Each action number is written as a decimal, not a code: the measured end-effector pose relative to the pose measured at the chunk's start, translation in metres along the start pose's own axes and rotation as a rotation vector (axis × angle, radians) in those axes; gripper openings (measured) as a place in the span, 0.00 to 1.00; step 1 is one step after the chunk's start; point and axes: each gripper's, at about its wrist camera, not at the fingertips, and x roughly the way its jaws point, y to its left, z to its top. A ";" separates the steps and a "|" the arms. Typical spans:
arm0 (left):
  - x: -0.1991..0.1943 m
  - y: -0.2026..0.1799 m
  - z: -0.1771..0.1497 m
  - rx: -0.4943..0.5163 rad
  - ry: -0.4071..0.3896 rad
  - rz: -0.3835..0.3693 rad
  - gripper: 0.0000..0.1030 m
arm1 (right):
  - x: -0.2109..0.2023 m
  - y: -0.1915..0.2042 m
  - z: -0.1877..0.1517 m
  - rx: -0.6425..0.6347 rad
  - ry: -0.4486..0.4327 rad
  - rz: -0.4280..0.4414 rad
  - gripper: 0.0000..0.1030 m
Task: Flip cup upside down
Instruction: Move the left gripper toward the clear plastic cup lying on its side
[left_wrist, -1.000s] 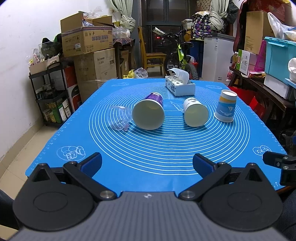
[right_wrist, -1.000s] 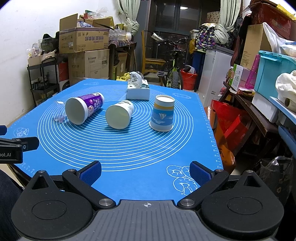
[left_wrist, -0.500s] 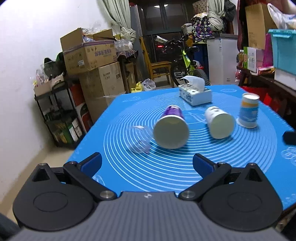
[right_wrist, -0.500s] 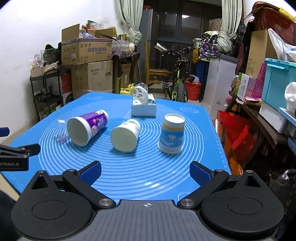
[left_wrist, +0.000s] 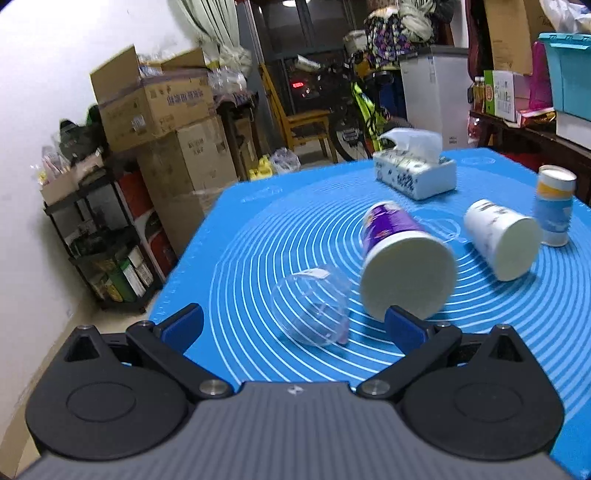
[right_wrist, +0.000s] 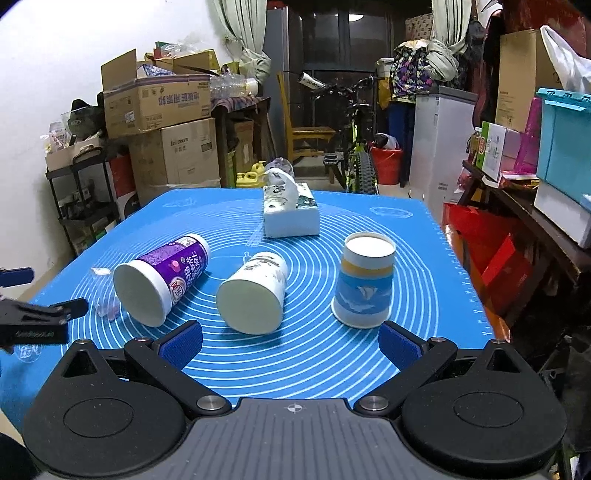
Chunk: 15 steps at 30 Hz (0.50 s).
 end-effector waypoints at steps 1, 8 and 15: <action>0.007 0.003 0.001 -0.003 0.011 -0.010 1.00 | 0.003 0.002 -0.001 -0.003 0.004 -0.003 0.98; 0.047 0.020 0.002 -0.008 0.068 -0.101 1.00 | 0.022 0.002 -0.004 0.015 0.036 -0.025 0.98; 0.058 0.026 0.001 -0.009 0.059 -0.158 0.84 | 0.030 -0.004 -0.006 0.058 0.037 -0.045 0.98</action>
